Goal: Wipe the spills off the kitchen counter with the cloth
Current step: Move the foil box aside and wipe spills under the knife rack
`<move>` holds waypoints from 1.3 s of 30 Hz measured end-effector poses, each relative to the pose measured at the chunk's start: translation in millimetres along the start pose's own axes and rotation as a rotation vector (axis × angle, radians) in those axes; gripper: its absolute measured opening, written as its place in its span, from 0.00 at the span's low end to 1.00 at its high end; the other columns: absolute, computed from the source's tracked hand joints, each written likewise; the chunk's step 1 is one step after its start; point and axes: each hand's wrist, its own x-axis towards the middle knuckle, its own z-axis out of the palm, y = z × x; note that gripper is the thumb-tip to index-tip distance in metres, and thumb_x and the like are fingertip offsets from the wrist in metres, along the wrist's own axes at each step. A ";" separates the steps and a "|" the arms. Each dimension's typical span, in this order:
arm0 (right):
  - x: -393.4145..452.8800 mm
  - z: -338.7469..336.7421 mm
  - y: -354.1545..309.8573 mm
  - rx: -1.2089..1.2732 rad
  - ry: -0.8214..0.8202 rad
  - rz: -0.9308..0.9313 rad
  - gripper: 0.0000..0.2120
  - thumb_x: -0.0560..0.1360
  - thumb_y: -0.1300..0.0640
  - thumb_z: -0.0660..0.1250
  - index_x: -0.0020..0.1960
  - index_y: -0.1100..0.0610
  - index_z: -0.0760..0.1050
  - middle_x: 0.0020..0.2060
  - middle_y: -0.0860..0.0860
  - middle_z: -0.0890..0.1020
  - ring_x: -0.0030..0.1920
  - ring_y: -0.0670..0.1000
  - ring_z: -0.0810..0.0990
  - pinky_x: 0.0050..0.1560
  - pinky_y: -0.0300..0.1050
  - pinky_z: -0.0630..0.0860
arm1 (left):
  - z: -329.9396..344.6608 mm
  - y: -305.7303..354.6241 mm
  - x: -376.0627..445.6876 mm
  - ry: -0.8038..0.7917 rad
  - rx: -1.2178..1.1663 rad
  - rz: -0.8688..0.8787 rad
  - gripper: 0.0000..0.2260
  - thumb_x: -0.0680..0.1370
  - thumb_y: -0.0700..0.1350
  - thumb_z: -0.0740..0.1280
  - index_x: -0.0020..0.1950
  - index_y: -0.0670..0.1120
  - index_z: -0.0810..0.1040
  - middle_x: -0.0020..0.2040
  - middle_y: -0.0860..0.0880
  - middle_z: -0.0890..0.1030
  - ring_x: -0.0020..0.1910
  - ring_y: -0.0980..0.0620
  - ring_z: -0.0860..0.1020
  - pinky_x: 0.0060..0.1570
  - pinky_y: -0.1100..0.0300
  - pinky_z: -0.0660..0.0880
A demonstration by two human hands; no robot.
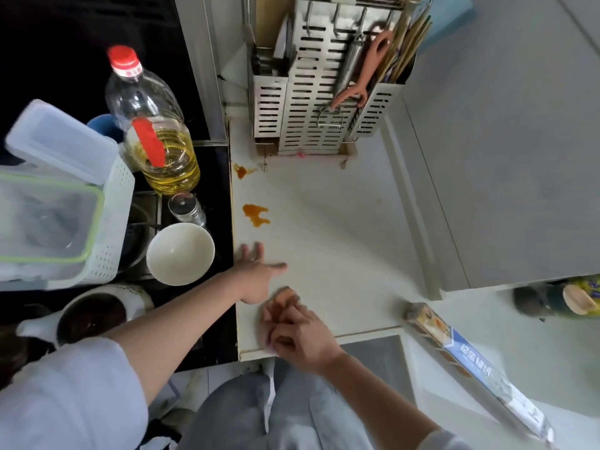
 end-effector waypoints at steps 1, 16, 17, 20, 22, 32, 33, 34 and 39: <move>5.8 4.6 0.4 0.022 -0.047 -0.026 0.02 0.69 0.53 0.70 0.40 0.48 0.81 0.43 0.47 0.75 0.47 0.54 0.76 0.47 0.44 0.74 | -2.9 -1.2 1.8 -0.024 -0.013 0.006 0.37 0.77 0.33 0.49 0.79 0.64 0.47 0.77 0.39 0.32 0.75 0.30 0.34 0.74 0.41 0.45; 32.2 -52.3 51.2 -0.055 0.164 0.654 0.21 0.77 0.40 0.63 0.67 0.47 0.69 0.65 0.58 0.66 0.51 0.65 0.78 0.47 0.54 0.79 | -8.8 -18.7 1.6 -0.063 -0.237 0.041 0.34 0.80 0.33 0.51 0.81 0.54 0.41 0.79 0.48 0.33 0.77 0.41 0.33 0.75 0.45 0.40; 39.7 -39.8 40.2 -0.041 0.056 0.498 0.20 0.77 0.40 0.63 0.67 0.44 0.70 0.67 0.57 0.66 0.52 0.64 0.79 0.47 0.54 0.80 | -9.0 -20.1 2.7 -0.056 -0.249 0.040 0.33 0.80 0.34 0.51 0.81 0.53 0.41 0.79 0.47 0.34 0.77 0.41 0.34 0.75 0.46 0.40; 37.2 -35.8 44.1 -0.036 -0.217 0.187 0.20 0.76 0.37 0.61 0.67 0.38 0.71 0.73 0.51 0.66 0.55 0.58 0.81 0.55 0.48 0.79 | -8.8 -23.8 2.8 -0.036 -0.296 0.050 0.32 0.81 0.35 0.52 0.81 0.49 0.41 0.80 0.46 0.35 0.77 0.42 0.34 0.76 0.50 0.40; 32.6 -60.7 82.4 -0.050 -0.121 0.203 0.17 0.75 0.39 0.61 0.64 0.37 0.74 0.68 0.46 0.72 0.50 0.55 0.83 0.51 0.45 0.80 | -6.9 -25.6 1.8 -0.039 -0.321 0.055 0.32 0.81 0.35 0.51 0.81 0.48 0.40 0.79 0.46 0.35 0.77 0.43 0.33 0.76 0.51 0.40; 90.6 -83.6 118.1 -0.118 0.000 0.322 0.24 0.76 0.46 0.65 0.71 0.44 0.68 0.76 0.50 0.61 0.66 0.58 0.73 0.49 0.51 0.78 | -14.4 -15.8 -2.7 0.078 -0.279 0.017 0.28 0.83 0.39 0.53 0.81 0.48 0.47 0.81 0.48 0.43 0.79 0.46 0.41 0.77 0.52 0.49; 94.0 -80.2 116.9 -0.149 -0.095 0.196 0.25 0.76 0.46 0.65 0.72 0.43 0.67 0.77 0.48 0.61 0.66 0.57 0.73 0.47 0.50 0.79 | -15.2 -15.5 -4.3 0.144 -0.270 -0.001 0.27 0.83 0.41 0.55 0.81 0.47 0.50 0.81 0.48 0.48 0.80 0.47 0.46 0.76 0.54 0.52; 98.0 -85.6 121.5 -0.163 -0.132 0.151 0.25 0.76 0.46 0.65 0.73 0.44 0.66 0.76 0.47 0.60 0.67 0.55 0.73 0.46 0.50 0.79 | -13.9 -16.0 -6.4 0.211 -0.263 -0.027 0.26 0.83 0.43 0.56 0.81 0.47 0.52 0.81 0.47 0.51 0.79 0.48 0.50 0.75 0.55 0.56; 97.7 -147.2 217.3 -0.231 0.179 0.677 0.27 0.75 0.56 0.65 0.72 0.59 0.65 0.72 0.59 0.65 0.69 0.65 0.67 0.53 0.61 0.76 | 5.3 -23.5 -13.0 0.303 -0.181 -0.237 0.30 0.83 0.49 0.56 0.81 0.45 0.44 0.80 0.38 0.42 0.79 0.40 0.46 0.74 0.50 0.58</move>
